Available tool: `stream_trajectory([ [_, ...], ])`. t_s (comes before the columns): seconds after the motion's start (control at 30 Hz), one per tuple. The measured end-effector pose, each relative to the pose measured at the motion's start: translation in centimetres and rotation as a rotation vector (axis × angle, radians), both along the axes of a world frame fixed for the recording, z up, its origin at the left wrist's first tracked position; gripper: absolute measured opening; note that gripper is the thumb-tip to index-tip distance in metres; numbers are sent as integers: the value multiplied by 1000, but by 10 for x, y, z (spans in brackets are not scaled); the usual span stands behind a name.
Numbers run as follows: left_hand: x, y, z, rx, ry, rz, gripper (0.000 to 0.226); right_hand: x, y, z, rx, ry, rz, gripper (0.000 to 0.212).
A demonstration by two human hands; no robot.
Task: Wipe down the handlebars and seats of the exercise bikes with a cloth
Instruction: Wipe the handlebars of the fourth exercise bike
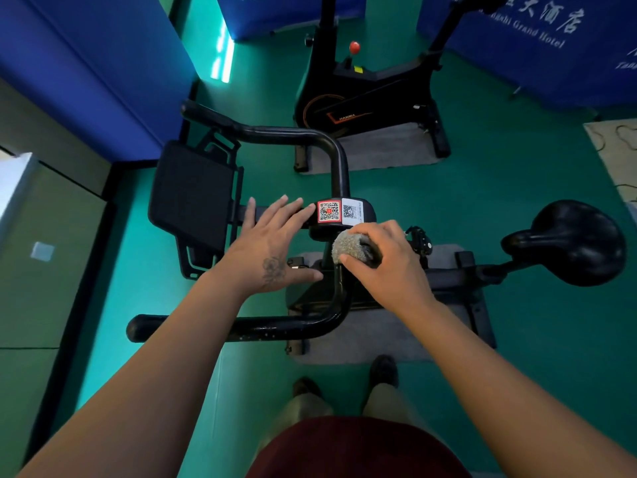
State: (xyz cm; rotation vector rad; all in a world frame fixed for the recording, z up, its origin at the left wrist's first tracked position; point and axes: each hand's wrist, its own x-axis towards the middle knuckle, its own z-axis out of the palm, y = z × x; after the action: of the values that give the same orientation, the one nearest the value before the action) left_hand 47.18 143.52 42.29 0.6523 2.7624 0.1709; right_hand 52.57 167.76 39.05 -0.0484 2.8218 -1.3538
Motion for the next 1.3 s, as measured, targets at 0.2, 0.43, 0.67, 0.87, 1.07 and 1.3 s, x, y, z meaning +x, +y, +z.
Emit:
stream_trajectory([
  [0.2, 0, -1, -1, 3, 11, -11, 124, 14, 5, -8, -159, -77, 3, 35],
  [0.43, 0, -1, 1, -7, 7, -9, 125, 1, 4, -11, -155, -72, -55, 29],
  [0.67, 1, -1, -1, -3, 23, -11, 125, 2, 5, -12, -214, -116, -48, 28],
  [0.87, -1, -2, -3, -13, 24, -22, 126, 16, 7, -15, -247, -137, -27, 28],
  [1.07, -1, -1, -2, -22, 11, -21, 127, -1, 2, -9, -186, -110, -46, 31],
  [1.3, 0, -2, -2, -31, 24, -24, 127, 9, 4, -7, -224, -165, -50, 29],
])
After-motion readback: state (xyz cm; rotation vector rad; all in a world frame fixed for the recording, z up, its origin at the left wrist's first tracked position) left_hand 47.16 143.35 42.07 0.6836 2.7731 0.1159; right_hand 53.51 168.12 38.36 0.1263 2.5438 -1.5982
